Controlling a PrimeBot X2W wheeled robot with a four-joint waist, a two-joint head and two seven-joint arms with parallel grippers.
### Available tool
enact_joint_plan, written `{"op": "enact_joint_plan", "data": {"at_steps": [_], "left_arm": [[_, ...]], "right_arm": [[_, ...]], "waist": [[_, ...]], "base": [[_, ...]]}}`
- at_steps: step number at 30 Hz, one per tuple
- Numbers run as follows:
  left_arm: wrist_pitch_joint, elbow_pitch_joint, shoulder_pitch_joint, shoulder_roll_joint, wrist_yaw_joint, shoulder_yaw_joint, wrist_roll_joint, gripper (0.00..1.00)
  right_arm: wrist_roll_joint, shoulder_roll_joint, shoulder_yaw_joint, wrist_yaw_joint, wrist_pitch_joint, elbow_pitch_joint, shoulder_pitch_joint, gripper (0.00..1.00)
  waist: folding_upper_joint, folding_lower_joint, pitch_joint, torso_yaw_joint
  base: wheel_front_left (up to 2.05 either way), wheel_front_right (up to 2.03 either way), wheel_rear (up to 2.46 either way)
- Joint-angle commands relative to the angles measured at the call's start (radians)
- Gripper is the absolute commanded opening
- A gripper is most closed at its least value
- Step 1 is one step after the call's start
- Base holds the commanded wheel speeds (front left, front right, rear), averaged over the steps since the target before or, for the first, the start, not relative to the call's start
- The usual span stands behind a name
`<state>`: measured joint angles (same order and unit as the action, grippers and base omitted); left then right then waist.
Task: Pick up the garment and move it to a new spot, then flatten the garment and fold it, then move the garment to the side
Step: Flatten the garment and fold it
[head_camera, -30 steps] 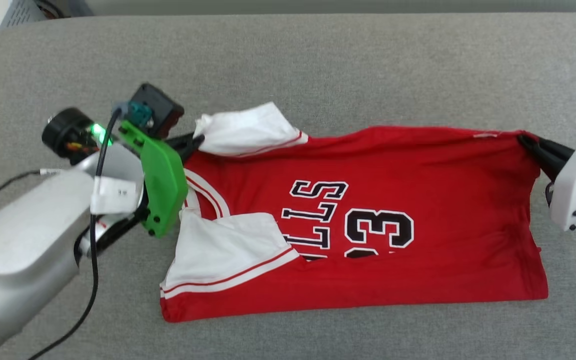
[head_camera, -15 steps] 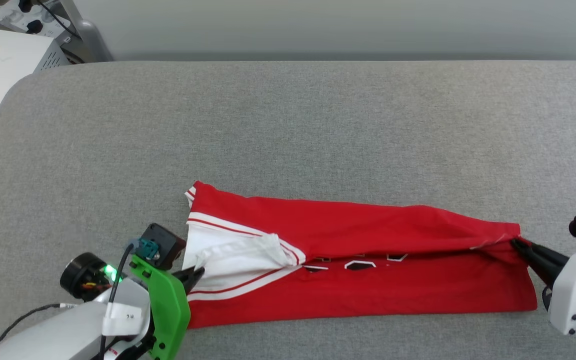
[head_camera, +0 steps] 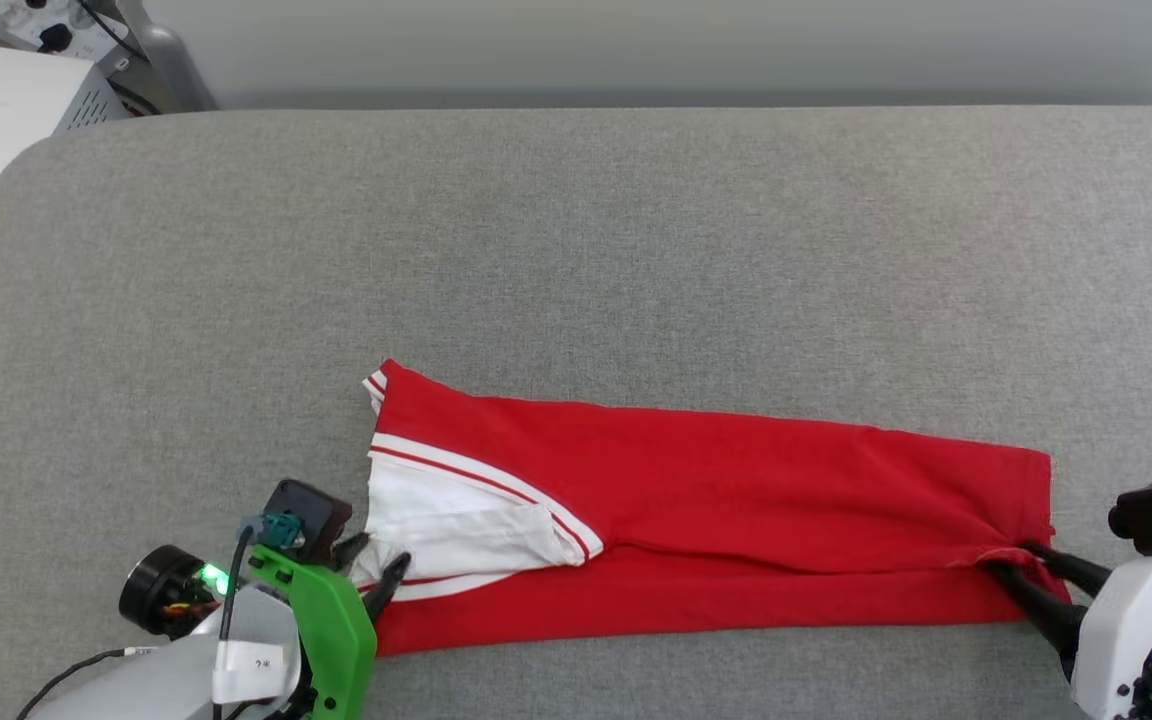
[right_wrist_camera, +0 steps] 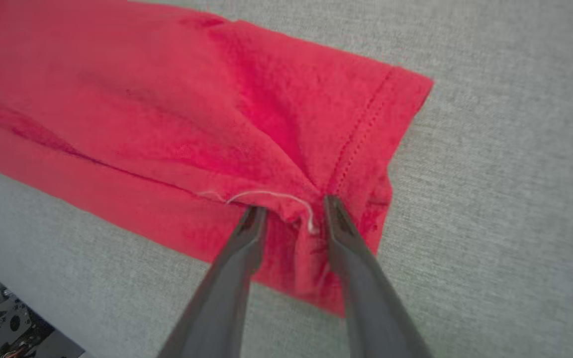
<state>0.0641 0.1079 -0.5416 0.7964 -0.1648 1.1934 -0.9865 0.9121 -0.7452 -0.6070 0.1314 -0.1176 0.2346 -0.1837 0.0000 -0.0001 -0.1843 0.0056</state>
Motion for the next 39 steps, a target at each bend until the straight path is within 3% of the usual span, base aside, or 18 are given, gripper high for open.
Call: {"op": "enact_joint_plan", "data": {"at_steps": [1,5,12,21,28,35,39], "left_arm": [[-0.024,0.006,0.026,-0.004,-0.014,-0.008,0.003,1.00],[-0.119,-0.003,0.053,0.008,-0.072,-0.033,0.034,1.00],[-0.292,-0.038,0.095,0.004,-0.254,-0.122,0.091,1.00],[-0.325,-0.090,0.160,-0.092,-0.402,-0.315,0.244,1.00],[-0.326,-0.132,0.273,-0.191,-0.429,-0.509,0.397,1.00],[-0.326,-0.163,0.387,-0.297,-0.423,-0.669,0.560,1.00],[-0.326,-0.184,0.437,-0.361,-0.395,-0.737,0.628,1.00]], "right_arm": [[0.015,-0.008,0.009,-0.001,0.007,-0.016,0.008,1.00],[0.071,-0.042,0.055,-0.001,0.017,-0.081,0.014,1.00],[0.231,-0.110,0.171,-0.001,-0.053,-0.166,0.046,1.00],[0.335,-0.163,0.220,-0.001,-0.238,-0.098,0.071,1.00],[0.284,-0.106,0.178,-0.001,-0.280,-0.033,0.032,1.00],[0.259,-0.027,0.116,-0.001,-0.313,0.048,-0.016,1.00],[0.266,0.011,0.084,-0.001,-0.317,0.068,-0.040,1.00]], "waist": [[0.0000,0.0001,0.016,-0.002],[0.0000,0.0001,0.049,-0.001],[0.0000,0.0001,0.067,0.016],[0.0000,0.0001,0.026,0.054],[0.0000,0.0001,-0.007,0.076],[0.0000,0.0001,-0.027,0.090],[0.0000,0.0001,-0.036,0.096]], "base": [[0.00,0.00,0.00],[0.00,0.00,0.00],[0.00,0.00,0.00],[0.00,0.00,0.00],[0.00,0.00,0.00],[0.00,0.00,0.00],[0.00,0.00,0.00]]}}
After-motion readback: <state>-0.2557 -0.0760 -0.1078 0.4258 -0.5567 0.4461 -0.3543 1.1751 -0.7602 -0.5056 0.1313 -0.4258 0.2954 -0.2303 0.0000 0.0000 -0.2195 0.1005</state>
